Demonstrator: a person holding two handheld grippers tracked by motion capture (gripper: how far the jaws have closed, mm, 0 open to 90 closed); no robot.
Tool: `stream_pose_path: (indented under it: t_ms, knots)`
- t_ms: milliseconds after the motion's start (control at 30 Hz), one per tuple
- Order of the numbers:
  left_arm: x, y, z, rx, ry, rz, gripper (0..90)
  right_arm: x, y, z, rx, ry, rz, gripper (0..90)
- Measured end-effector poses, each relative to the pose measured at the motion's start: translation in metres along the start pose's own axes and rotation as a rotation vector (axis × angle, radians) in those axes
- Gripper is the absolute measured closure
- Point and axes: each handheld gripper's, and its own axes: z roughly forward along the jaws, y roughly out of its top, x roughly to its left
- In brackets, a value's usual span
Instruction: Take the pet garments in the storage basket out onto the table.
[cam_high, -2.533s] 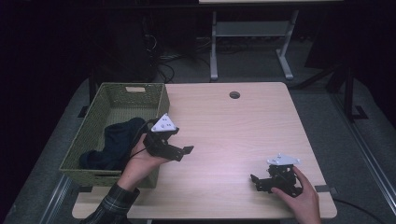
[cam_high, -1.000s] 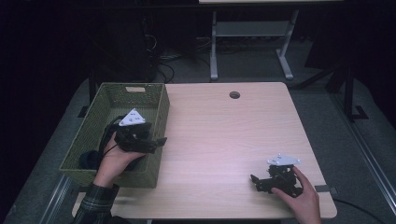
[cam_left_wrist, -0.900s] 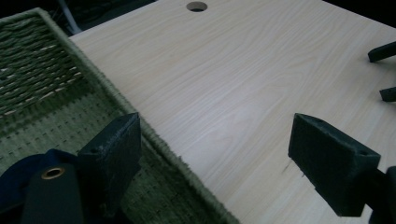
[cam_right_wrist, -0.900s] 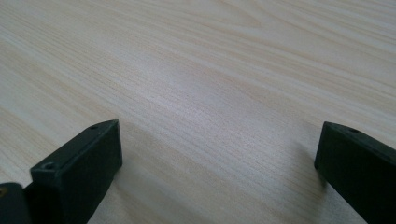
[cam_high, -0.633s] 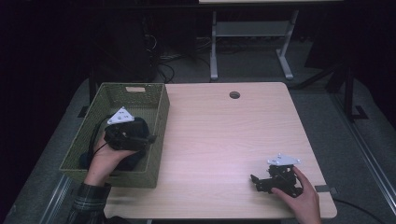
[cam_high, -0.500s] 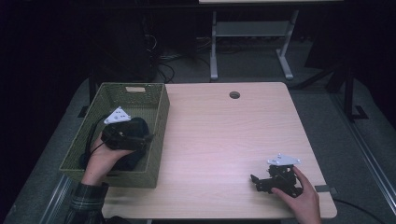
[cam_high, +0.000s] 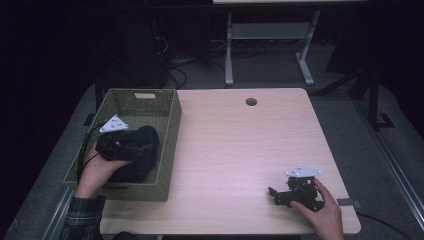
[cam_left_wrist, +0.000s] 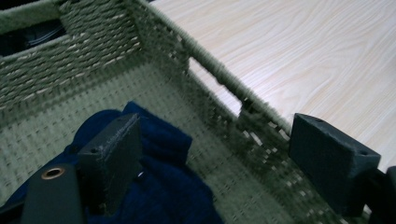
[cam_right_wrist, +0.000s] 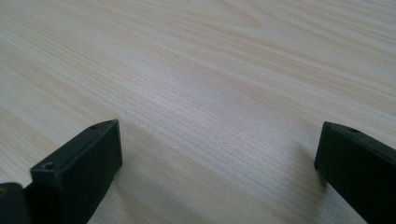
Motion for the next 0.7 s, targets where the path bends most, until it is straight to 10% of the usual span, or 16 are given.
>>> stream_pose_path:
  t_ms: [700]
  knots:
    - [0.028, -0.019, 0.005, 0.11, 0.081, -0.021, 17.0, 0.0, 0.0, 0.0, -0.001, 0.0, 0.003, 0.4]
